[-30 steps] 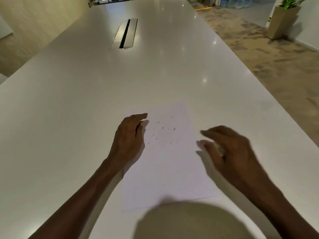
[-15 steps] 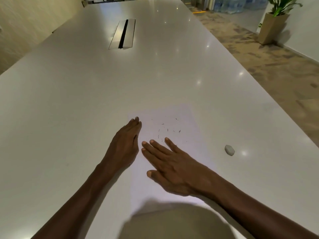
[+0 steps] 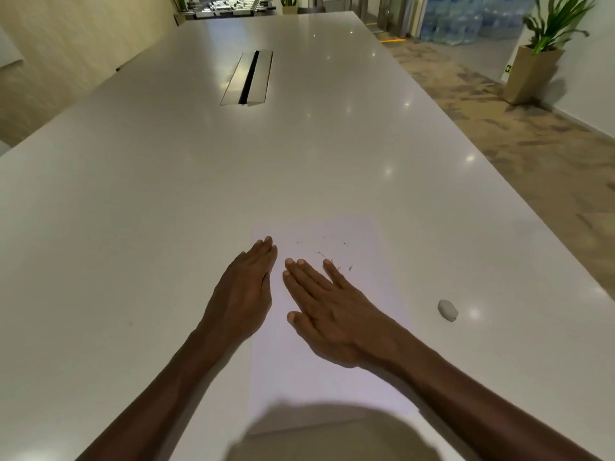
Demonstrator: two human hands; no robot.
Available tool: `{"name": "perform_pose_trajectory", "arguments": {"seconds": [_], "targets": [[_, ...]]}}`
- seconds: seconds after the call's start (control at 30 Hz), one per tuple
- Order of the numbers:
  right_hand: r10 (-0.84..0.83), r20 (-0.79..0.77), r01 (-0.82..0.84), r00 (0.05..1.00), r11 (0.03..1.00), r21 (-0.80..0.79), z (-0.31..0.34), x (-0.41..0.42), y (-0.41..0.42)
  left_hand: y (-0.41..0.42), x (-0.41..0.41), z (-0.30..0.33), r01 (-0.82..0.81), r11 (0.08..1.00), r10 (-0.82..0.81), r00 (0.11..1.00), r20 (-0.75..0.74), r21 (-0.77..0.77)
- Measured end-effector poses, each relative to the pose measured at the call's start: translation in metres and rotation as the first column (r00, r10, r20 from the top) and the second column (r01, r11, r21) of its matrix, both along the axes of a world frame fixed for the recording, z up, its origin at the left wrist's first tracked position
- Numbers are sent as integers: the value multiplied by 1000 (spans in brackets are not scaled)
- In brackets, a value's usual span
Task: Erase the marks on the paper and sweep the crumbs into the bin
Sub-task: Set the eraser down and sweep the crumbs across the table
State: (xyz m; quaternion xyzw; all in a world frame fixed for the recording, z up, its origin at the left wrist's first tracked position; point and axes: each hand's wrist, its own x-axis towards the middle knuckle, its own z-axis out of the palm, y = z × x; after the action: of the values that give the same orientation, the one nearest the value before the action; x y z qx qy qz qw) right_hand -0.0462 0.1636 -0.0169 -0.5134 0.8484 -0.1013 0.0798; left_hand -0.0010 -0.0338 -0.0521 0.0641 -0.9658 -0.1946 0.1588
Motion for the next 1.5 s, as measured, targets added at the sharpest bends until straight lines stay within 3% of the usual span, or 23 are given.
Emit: {"name": "perform_pose_trajectory", "arguments": {"seconds": [0.17,0.27,0.53,0.8,0.93,1.07,1.37,1.5], "targets": [[-87,-40,88,995,996,21,-1,-26,3,0,-1,0,-4,999,4,1000,-1,-35],[-141,-82,138,987,989,-43,0,-34,-2,0,-2,-2,-8,999,8,1000,-8,-35],[-52,-60,52,997,999,1,-8,-40,-37,-2,3,-1,44,999,-44,998,-36,-1],[-382,-58,385,922,922,51,1,-61,-9,1,2,4,10,1000,-10,1000,7,0],[-255,-86,253,963,967,-32,5,-46,-24,-1,2,1,14,1000,-15,1000,-16,-14],[-158,-62,161,985,986,39,-4,-42,-40,-1,3,1,38,999,-38,998,-40,-4],[-425,-30,426,905,901,82,2,-67,9,-1,4,1,12,1000,-12,1000,-10,12],[-325,-22,325,945,946,-16,11,-44,2,0,2,1,12,1000,-12,1000,-23,-2]]}}
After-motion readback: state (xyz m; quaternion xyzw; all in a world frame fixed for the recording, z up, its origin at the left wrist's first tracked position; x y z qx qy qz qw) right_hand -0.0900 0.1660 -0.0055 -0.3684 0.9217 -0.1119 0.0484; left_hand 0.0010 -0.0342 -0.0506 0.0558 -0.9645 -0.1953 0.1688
